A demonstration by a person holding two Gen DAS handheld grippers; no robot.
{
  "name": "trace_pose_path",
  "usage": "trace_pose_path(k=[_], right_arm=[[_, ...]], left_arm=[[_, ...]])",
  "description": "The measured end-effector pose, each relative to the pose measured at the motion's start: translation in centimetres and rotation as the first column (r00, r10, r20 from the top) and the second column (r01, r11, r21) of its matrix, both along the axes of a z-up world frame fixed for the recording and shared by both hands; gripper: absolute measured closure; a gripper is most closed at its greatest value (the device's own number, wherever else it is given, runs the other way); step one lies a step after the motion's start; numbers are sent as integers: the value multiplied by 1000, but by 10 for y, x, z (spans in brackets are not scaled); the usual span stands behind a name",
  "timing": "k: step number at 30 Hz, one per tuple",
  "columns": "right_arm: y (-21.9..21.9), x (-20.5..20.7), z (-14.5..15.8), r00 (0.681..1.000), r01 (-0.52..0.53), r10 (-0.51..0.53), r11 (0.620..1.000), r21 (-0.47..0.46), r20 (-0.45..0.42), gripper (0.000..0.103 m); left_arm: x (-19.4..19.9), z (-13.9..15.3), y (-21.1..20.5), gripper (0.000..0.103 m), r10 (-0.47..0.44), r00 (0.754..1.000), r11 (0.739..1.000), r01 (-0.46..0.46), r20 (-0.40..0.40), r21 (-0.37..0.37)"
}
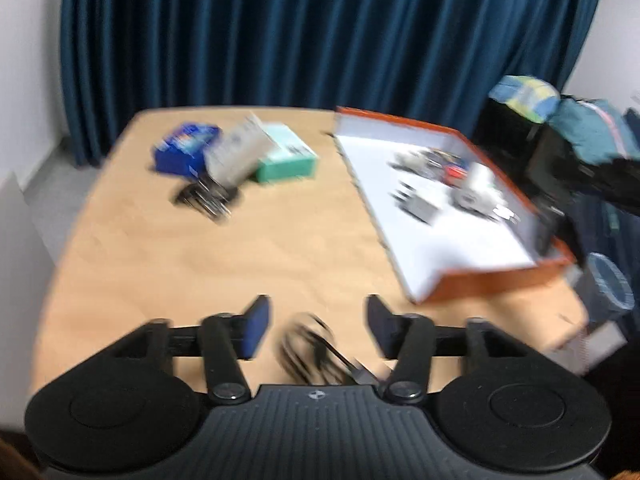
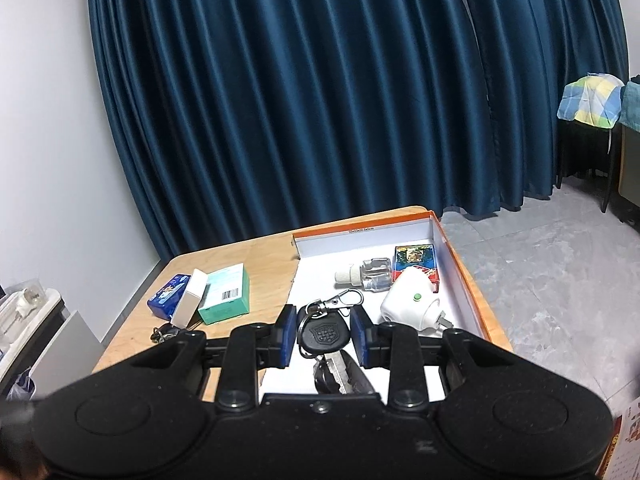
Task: Organize rigid objects
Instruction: 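Carry the black charger and car keys over the tray with both tools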
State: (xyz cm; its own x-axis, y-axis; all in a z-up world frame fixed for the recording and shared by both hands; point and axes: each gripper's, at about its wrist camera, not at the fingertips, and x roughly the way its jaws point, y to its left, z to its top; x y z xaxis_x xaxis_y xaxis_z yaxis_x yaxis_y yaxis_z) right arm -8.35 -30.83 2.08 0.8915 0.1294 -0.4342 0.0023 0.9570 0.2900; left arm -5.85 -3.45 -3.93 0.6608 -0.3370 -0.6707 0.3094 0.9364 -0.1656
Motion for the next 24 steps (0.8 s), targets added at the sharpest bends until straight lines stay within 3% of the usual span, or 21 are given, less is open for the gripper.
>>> trace_pose_path(k=[3, 6, 8, 12, 16, 19, 24], right_arm=[[-1, -1, 0, 1000, 1, -1, 1000, 2, 4, 67], [-1, -2, 1, 1000, -1, 1, 1000, 9, 8, 67], [0, -1, 2, 1000, -6, 6, 1000, 7, 11, 67], [0, -5, 5, 1000, -12, 12, 1000, 5, 24, 67], [-4, -5, 6, 1000, -2, 2, 1000, 19, 29, 67], [-3, -4, 8, 1000, -3, 2, 1000, 10, 29, 67], [-10, -1, 10, 999, 10, -11, 1000, 26, 35, 67]], left_arm=[[-26, -6, -15, 26, -35, 999, 999, 35, -4, 2], [-43, -17, -38, 24, -63, 998, 998, 64, -25, 24], [-40, -27, -52, 25, -83, 996, 993, 85, -23, 80], [-12, -44, -52, 46, -66, 998, 986, 67, -14, 152], [19, -46, -41, 48, -66, 998, 983, 64, 5, 173], [30, -37, -35, 48, -39, 999, 988, 38, 5, 151], [29, 6, -45, 48, -52, 993, 992, 40, 103, 117]])
